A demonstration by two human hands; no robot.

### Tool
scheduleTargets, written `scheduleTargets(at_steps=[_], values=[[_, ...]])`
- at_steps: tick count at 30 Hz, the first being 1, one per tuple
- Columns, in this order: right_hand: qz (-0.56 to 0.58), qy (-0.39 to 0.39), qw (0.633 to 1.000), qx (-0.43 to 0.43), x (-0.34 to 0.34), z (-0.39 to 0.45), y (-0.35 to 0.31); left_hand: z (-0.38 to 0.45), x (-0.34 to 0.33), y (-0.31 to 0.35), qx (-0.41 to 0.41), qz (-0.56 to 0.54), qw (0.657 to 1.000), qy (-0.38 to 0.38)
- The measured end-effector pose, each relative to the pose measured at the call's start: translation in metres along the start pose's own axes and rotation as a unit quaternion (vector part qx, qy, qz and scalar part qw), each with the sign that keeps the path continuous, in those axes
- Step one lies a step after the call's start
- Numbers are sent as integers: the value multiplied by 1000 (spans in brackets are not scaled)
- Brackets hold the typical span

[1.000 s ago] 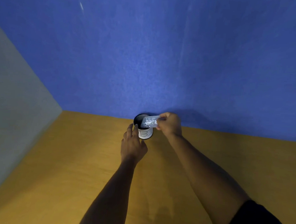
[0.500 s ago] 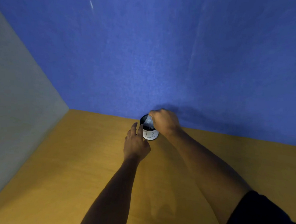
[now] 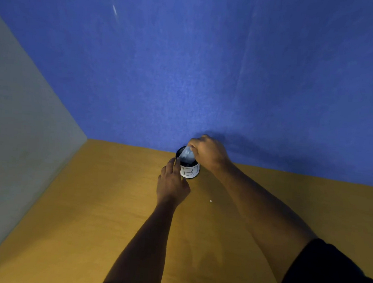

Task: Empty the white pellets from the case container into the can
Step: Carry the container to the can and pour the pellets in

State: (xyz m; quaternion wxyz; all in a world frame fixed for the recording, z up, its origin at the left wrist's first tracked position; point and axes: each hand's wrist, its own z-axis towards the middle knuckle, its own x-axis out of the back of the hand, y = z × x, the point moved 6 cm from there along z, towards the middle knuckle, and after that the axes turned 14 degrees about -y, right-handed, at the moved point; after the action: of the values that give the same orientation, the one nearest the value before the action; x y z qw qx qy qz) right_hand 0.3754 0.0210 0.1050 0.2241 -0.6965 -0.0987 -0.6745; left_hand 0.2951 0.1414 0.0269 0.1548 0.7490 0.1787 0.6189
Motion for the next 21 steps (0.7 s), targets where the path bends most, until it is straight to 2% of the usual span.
scheduleTargets(at_steps=[5, 9, 14, 21], values=[[13, -15, 1000, 5, 1, -3, 4, 0, 2, 0, 6, 0, 1000, -5], [141, 45, 988, -38, 7, -11, 24, -2, 2, 1, 10, 0, 1000, -11], [357, 78, 920, -143, -10, -34, 63, -9, 1, 4, 10, 5, 1000, -13], [492, 69, 836, -233, -42, -84, 87, -27, -1, 20, -34, 11, 999, 16]])
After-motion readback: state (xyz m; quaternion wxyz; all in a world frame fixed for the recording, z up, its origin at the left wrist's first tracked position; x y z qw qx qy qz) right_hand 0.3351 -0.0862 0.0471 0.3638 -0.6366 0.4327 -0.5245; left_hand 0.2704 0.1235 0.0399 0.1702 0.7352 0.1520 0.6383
